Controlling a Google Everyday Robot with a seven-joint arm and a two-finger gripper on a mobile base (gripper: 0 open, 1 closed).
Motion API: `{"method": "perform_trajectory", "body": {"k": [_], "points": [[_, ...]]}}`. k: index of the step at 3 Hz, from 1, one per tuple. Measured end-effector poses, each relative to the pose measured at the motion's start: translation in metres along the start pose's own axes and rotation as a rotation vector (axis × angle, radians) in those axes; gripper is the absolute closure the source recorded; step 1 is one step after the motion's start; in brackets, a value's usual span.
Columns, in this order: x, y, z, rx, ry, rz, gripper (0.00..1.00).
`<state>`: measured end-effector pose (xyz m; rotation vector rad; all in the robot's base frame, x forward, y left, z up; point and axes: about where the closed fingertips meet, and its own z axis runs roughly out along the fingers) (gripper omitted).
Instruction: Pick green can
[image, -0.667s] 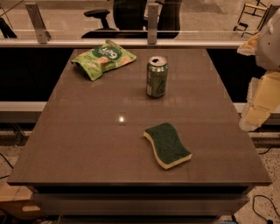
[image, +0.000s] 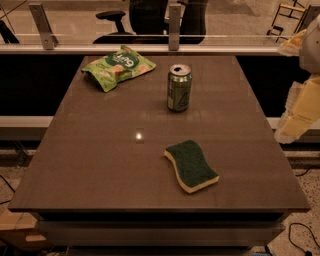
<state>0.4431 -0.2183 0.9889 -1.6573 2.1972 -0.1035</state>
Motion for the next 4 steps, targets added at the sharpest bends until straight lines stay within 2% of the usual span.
{"method": "perform_trajectory", "body": {"k": [2,4], "points": [[-0.003,-0.026,-0.014,0.071,-0.171,0.087,0.00],[-0.006,-0.053,-0.002,0.082,-0.347,0.138,0.00]]}}
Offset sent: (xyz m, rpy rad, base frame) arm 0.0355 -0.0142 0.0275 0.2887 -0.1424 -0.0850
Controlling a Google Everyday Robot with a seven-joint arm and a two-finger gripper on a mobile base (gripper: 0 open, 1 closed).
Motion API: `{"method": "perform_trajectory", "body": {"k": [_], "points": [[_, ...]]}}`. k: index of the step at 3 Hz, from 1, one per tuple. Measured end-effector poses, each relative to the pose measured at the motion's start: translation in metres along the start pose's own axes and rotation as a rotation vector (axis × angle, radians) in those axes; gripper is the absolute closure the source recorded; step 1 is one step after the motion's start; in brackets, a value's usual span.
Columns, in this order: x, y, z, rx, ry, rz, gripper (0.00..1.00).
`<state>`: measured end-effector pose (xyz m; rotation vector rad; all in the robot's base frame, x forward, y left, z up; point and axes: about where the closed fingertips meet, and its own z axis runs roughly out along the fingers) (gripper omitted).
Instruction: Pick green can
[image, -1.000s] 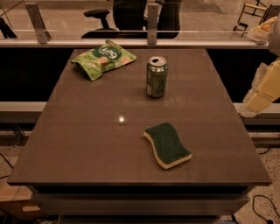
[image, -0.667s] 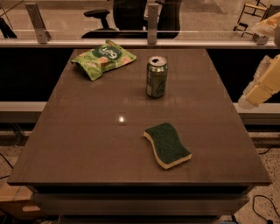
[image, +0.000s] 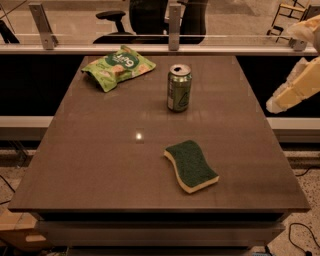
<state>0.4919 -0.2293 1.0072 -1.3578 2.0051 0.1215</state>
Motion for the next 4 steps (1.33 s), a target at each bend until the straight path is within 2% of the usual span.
{"method": "perform_trajectory", "body": {"k": [2,4], "points": [[-0.002,-0.019,0.022,0.022,-0.205,0.067,0.00],[0.000,-0.023,0.048,0.029,-0.311,0.131,0.00]]}}
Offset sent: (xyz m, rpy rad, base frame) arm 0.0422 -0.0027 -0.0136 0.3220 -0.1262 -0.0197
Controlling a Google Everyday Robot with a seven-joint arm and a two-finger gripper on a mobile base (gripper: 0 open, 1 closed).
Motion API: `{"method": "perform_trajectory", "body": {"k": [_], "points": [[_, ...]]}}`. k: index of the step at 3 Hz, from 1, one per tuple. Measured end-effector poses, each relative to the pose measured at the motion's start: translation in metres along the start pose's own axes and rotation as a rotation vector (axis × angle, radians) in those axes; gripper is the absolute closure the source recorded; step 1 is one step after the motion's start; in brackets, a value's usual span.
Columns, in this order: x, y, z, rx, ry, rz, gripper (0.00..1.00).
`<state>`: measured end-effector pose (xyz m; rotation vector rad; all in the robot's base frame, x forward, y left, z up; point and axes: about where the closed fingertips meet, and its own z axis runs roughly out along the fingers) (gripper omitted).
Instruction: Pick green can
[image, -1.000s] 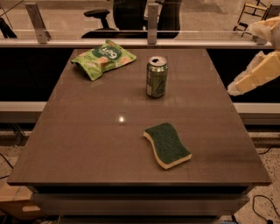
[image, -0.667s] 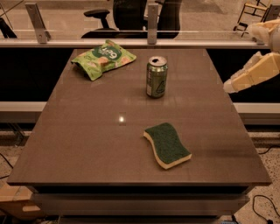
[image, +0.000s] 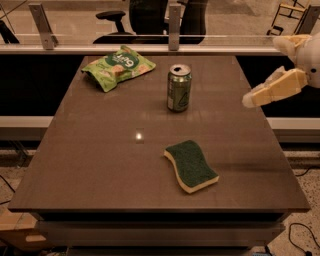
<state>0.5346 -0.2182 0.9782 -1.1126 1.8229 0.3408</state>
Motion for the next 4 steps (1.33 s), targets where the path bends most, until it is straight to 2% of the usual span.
{"method": "perform_trajectory", "body": {"k": [1,2,3,4], "points": [[0.007,0.003,0.014,-0.010,-0.041,0.030,0.00],[0.012,0.009,0.032,-0.044,-0.095,0.061,0.00],[0.017,0.017,0.064,-0.095,-0.153,0.094,0.00],[0.017,0.018,0.064,-0.095,-0.153,0.094,0.00]]}}
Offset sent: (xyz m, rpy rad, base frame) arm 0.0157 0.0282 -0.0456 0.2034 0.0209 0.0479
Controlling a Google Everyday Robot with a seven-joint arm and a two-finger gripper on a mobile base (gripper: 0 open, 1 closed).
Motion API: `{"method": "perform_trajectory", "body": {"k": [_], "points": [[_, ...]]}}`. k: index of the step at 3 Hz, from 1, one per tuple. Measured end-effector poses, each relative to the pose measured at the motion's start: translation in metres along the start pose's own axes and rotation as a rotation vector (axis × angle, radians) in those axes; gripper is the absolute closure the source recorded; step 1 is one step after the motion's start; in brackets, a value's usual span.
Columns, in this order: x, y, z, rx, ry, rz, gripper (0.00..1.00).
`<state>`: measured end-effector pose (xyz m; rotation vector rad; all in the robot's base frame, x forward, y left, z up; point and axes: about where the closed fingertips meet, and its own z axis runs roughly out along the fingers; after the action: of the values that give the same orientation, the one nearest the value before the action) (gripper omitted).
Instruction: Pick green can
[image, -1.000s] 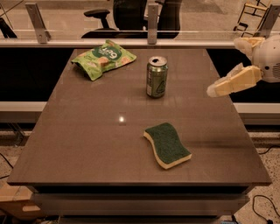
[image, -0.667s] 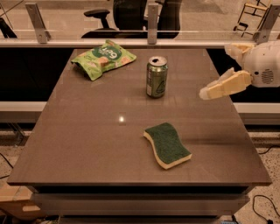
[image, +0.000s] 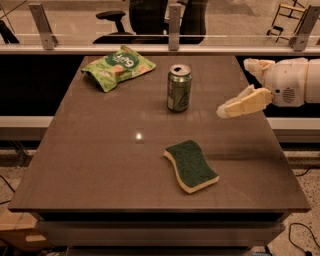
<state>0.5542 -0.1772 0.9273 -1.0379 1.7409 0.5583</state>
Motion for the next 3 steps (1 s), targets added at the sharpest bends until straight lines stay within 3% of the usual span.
{"method": "perform_trajectory", "body": {"k": [1,3], "points": [[0.001,-0.004,0.005,0.018,-0.048,0.005,0.00],[-0.001,-0.017,0.028,0.035,-0.220,0.007,0.00]]}}
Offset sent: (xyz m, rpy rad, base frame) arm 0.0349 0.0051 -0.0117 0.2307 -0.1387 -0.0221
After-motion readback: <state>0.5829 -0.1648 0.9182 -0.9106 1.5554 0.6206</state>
